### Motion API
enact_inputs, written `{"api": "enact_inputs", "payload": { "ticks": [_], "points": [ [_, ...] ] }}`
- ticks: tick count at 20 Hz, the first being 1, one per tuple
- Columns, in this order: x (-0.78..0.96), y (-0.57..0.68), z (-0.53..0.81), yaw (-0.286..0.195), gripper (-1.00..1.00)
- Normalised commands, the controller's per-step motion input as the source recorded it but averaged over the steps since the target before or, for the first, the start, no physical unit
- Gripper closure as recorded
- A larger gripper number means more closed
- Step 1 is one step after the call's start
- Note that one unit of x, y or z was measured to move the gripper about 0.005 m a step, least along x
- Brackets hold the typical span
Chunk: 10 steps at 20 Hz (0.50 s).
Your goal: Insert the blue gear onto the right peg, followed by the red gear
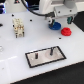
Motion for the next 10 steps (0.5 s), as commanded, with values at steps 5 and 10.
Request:
{"api": "enact_inputs", "payload": {
  "ticks": [5, 10],
  "points": [
    [-0.4, -0.03, 0.0, 0.0, -1.0],
    [-0.35, -0.04, 0.0, 0.0, -1.0]
  ]
}}
